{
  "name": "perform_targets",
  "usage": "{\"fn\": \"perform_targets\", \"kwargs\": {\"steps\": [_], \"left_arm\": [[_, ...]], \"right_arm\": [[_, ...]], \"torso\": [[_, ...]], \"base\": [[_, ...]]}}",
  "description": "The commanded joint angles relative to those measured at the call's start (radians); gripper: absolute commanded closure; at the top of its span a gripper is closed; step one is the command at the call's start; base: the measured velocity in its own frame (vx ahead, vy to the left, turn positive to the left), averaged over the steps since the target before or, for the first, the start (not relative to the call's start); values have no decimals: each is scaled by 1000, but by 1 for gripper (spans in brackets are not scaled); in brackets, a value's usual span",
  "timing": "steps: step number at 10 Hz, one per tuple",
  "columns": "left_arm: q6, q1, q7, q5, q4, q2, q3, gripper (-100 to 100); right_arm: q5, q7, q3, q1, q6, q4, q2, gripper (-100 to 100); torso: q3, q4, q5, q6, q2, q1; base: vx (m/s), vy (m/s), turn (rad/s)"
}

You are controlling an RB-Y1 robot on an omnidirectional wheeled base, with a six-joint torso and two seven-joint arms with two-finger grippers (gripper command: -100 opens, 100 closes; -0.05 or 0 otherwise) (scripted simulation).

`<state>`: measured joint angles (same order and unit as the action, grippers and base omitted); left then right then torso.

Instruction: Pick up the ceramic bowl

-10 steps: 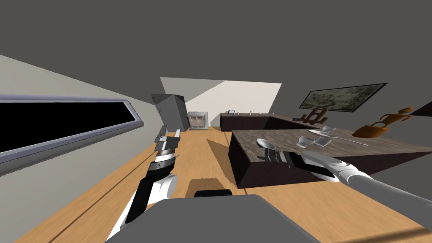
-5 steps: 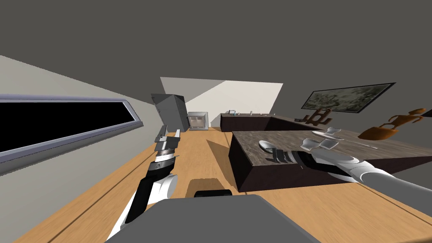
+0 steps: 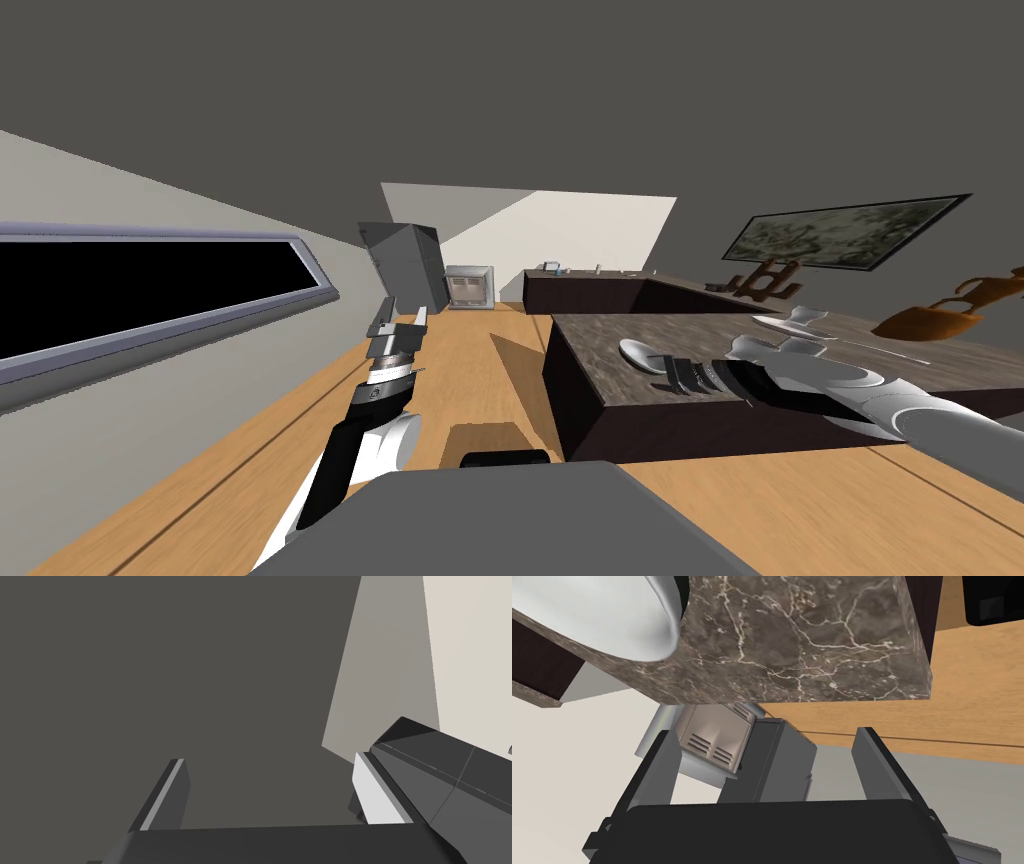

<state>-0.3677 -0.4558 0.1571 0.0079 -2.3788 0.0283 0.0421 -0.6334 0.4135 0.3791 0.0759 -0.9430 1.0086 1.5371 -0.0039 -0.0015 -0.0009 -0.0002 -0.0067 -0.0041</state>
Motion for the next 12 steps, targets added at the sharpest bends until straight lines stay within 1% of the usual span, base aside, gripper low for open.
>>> {"fn": "perform_targets", "kwargs": {"steps": [1, 2, 3, 5, 6, 7, 8, 9, 10, 11, 12], "left_arm": [[0, 0, 0, 0, 0, 0, 0, 0], [0, 0, 0, 0, 0, 0, 0, 0], [0, 0, 0, 0, 0, 0, 0, 0], [0, 0, 0, 0, 0, 0, 0, 0], [0, 0, 0, 0, 0, 0, 0, 0], [0, 0, 0, 0, 0, 0, 0, 0], [0, 0, 0, 0, 0, 0, 0, 0], [0, 0, 0, 0, 0, 0, 0, 0], [0, 0, 0, 0, 0, 0, 0, 0], [0, 0, 0, 0, 0, 0, 0, 0], [0, 0, 0, 0, 0, 0, 0, 0]], "right_arm": [[-21, 5, 13, -20, -9, -28, 2, -100], [-41, 18, 23, -23, -15, -50, 9, -100], [-41, 18, 23, -23, -15, -50, 9, -100], [-74, 40, 44, -23, -26, -85, 15, -100], [-101, 56, 65, -19, -35, -107, 11, -100], [-118, 65, 83, -11, -41, -116, -2, -100], [-122, 67, 89, -7, -43, -117, -10, -100], [-113, 68, 81, -3, -43, -112, -3, -100], [-112, 67, 81, 1, -39, -108, -1, 0], [-101, 68, 100, -16, -42, -143, -11, -100], [-89, 68, 120, -32, -45, -179, -22, -100]], "torso": [[0, 0, 0, 0, 0, 0], [0, 0, 0, 0, 0, 0], [0, 0, 0, 0, 1, 0], [1, 0, 0, 0, 2, 2], [0, 0, 0, 0, 1, 1], [-1, -1, 0, 0, -2, -1], [-3, -1, -1, 0, -4, -3], [-2, -1, -1, 0, -4, -1], [0, 0, 0, 0, 0, 1], [2, 1, 0, 0, 3, 3], [3, 1, 0, -1, 6, 4]], "base": [[78, -42, 16], [71, -38, 30], [52, -24, 14], [70, -27, 32], [129, -67, 78], [161, -91, 66], [140, -64, 48], [55, -23, 10], [11, -6, 2], [-39, 4, 187], [-94, -13, 291]]}}
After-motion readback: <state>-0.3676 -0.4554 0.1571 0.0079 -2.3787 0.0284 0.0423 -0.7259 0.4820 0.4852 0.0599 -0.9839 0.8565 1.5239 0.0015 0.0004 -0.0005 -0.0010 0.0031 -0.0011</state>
